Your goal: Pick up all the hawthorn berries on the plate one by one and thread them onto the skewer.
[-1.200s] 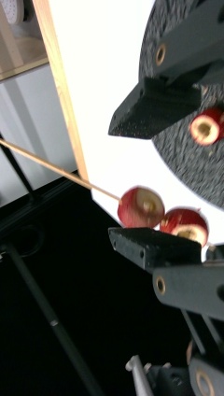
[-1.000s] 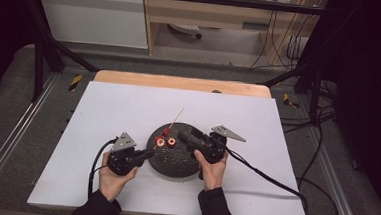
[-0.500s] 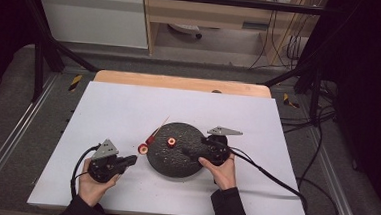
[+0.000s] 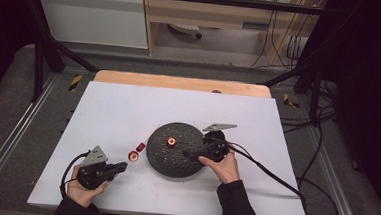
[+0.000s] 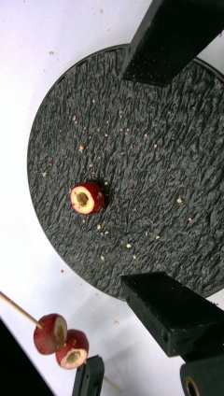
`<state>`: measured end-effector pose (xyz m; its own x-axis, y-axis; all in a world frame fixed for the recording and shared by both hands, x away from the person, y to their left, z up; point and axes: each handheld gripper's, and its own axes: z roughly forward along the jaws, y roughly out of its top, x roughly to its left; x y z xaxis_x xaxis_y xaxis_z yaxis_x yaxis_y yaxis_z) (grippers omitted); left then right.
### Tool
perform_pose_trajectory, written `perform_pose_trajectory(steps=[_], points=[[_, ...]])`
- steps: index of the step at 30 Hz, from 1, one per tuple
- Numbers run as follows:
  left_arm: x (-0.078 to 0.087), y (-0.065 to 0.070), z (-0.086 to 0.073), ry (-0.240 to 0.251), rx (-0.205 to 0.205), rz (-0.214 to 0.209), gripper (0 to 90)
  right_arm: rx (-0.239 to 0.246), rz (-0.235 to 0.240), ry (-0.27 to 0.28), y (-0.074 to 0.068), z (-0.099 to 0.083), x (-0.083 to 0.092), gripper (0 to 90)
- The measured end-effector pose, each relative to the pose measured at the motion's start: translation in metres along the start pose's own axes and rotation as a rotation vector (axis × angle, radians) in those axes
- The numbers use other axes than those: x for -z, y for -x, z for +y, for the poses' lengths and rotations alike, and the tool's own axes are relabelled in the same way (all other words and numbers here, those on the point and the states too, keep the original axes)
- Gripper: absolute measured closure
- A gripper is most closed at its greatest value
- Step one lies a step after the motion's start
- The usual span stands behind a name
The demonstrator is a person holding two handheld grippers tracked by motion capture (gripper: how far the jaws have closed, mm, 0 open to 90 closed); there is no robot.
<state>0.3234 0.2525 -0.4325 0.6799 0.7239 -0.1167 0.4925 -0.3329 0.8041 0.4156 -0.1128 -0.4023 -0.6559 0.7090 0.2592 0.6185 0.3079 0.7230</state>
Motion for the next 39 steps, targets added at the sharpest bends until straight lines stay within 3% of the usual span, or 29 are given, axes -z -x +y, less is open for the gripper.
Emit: perform_pose_trajectory(steps=[9, 22, 29, 39], points=[[0.001, -0.001, -0.003, 0.0, -0.003, 0.007, 88.1, 0.057, -0.002, -0.089, -0.009, 0.019, -0.015, 4.9], [0.001, -0.002, -0.003, -0.003, 0.0, 0.007, 88.1, 0.074, -0.015, -0.182, -0.015, 0.046, -0.05, 12.8], [0.0, -0.002, -0.004, -0.006, 0.0, 0.007, 88.1, 0.096, -0.024, -0.26, -0.017, 0.051, -0.07, 23.3], [0.0, -0.002, -0.004, -0.005, 0.0, 0.006, 88.1, 0.115, -0.017, -0.309, -0.017, 0.057, -0.086, 42.5]])
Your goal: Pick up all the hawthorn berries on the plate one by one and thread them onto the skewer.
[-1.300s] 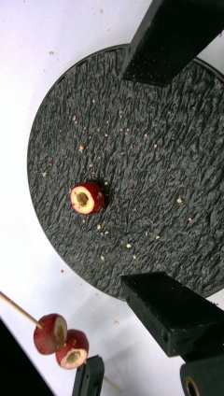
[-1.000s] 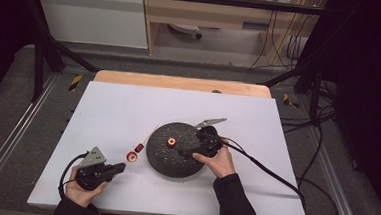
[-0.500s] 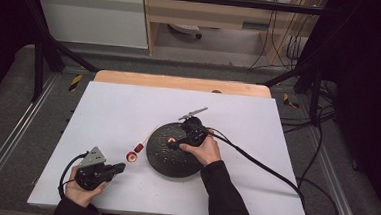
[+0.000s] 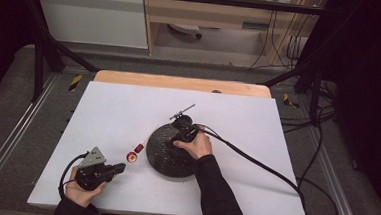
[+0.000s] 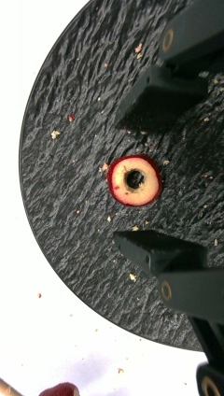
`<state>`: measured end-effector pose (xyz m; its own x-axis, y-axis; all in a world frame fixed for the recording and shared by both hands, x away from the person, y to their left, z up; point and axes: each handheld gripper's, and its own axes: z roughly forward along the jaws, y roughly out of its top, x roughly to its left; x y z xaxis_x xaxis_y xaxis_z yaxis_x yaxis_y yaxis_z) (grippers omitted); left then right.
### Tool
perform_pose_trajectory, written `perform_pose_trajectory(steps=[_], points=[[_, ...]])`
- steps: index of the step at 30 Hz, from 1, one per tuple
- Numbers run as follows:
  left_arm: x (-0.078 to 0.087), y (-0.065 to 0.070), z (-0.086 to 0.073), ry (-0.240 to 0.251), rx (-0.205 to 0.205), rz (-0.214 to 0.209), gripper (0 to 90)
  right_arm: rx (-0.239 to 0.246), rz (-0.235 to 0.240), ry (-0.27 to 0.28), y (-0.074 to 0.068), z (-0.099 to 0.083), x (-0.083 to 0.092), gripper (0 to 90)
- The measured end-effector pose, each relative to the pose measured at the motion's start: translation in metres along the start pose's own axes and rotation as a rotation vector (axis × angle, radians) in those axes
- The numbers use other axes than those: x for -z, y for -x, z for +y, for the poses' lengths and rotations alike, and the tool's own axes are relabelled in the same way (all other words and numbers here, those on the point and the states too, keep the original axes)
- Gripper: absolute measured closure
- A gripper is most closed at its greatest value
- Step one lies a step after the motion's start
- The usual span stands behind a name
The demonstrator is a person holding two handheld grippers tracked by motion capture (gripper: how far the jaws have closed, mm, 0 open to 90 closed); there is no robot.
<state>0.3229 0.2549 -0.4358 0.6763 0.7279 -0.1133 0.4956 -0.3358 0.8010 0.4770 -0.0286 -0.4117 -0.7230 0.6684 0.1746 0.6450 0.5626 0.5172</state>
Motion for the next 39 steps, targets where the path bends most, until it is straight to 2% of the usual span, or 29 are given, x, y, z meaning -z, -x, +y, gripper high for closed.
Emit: perform_pose_trajectory(steps=[4, 8, 14, 34, 39], points=[[-0.0003, 0.0004, 0.0, -0.001, -0.002, -0.001, 88.0, -0.002, 0.012, -0.007, 0.0003, 0.0013, -0.0026, 50.1], [0.0, 0.0004, 0.0, 0.0, -0.001, -0.001, 88.1, 0.004, 0.018, -0.019, 0.0018, 0.0019, -0.0043, 55.4], [-0.0003, 0.0009, 0.0, -0.002, -0.003, -0.002, 88.0, -0.014, 0.019, -0.027, 0.003, 0.0022, -0.0067, 61.5], [-0.0004, 0.0013, 0.0002, 0.0, -0.002, -0.002, 88.1, -0.044, 0.022, -0.047, 0.0039, 0.003, -0.0059, 63.0], [-0.0002, 0.0014, 0.0002, 0.001, -0.002, 0.0, 88.1, -0.049, 0.027, -0.034, 0.004, 0.004, -0.0019, 63.2]])
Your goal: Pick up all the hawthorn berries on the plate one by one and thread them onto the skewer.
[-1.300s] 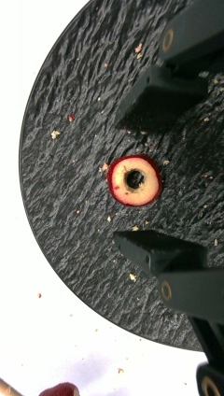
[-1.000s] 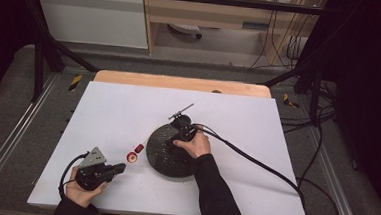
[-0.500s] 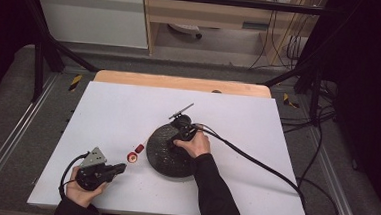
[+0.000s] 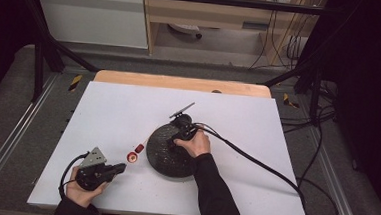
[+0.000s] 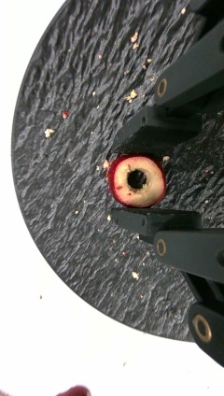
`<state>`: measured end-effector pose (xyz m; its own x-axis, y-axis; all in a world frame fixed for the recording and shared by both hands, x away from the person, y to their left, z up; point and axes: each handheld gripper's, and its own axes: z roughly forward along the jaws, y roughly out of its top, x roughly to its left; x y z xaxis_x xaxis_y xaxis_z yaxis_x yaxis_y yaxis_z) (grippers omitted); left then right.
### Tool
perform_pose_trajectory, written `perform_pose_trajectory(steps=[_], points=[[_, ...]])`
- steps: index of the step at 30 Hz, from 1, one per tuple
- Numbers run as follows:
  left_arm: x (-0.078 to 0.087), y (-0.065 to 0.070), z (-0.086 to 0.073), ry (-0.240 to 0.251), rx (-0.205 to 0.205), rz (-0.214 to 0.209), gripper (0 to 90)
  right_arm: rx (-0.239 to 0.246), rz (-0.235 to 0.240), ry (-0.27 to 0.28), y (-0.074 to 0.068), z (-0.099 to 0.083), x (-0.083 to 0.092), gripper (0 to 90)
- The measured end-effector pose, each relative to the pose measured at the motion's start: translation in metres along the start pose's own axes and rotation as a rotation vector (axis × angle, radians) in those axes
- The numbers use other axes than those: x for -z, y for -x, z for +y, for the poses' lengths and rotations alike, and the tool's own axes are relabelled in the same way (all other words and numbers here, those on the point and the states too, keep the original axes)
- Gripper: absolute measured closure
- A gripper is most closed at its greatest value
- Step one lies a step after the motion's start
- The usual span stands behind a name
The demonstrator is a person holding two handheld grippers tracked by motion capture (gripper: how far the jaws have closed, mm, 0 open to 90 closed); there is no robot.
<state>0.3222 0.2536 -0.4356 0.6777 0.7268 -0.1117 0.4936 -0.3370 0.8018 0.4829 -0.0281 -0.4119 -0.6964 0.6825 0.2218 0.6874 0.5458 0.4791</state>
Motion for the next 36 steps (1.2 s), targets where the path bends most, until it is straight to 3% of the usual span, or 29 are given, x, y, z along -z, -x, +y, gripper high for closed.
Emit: perform_pose_trajectory(steps=[23, 36], points=[[0.001, 0.003, 0.001, 0.011, -0.001, 0.0, 88.1, -0.052, 0.047, 0.148, -0.008, -0.009, 0.035, 63.4], [0.0, 0.006, 0.001, 0.018, -0.002, -0.006, 88.1, -0.103, 0.097, 0.298, -0.007, -0.03, 0.045, 63.4]])
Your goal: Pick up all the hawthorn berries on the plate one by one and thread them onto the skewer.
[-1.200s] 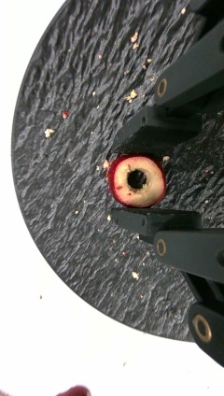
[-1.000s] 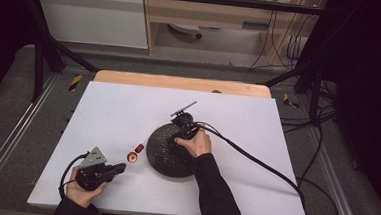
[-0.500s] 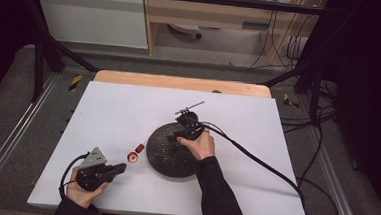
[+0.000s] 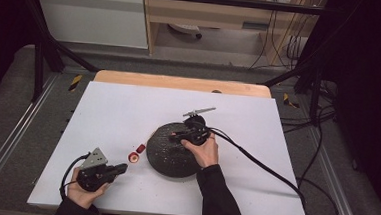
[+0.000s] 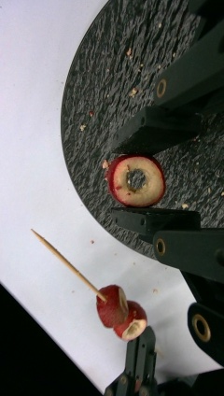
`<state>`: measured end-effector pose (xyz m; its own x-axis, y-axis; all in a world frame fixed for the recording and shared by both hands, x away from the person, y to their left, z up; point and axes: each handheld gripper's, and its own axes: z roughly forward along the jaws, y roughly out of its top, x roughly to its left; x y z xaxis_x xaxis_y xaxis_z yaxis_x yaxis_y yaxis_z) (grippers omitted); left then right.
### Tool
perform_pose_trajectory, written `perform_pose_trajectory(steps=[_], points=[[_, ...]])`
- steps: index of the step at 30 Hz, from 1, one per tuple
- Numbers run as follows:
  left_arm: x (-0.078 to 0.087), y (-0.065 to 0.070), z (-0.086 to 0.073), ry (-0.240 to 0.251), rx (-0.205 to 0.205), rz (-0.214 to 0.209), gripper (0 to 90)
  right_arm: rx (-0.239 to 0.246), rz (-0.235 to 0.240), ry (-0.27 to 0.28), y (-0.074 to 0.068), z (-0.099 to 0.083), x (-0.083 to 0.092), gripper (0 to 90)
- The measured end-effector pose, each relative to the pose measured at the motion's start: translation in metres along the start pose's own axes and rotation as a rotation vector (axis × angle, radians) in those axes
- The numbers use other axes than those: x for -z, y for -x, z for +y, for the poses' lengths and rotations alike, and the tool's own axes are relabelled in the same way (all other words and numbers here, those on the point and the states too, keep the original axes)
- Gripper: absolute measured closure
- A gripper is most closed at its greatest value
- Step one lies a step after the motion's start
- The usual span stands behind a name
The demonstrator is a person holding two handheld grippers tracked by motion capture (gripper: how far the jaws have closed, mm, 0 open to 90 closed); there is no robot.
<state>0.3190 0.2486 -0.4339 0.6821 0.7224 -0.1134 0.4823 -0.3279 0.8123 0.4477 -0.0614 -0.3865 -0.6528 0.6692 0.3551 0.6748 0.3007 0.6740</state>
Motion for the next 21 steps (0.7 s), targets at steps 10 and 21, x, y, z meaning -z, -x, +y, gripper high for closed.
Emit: perform_pose_trajectory(steps=[10, 21], points=[[-0.001, 0.003, 0.001, 0.003, 0.001, -0.008, 88.1, -0.056, 0.035, 0.125, 0.005, -0.017, 0.01, 63.4], [-0.003, 0.009, 0.002, 0.014, -0.002, -0.011, 88.0, -0.16, 0.089, 0.322, 0.007, -0.041, 0.018, 63.4]])
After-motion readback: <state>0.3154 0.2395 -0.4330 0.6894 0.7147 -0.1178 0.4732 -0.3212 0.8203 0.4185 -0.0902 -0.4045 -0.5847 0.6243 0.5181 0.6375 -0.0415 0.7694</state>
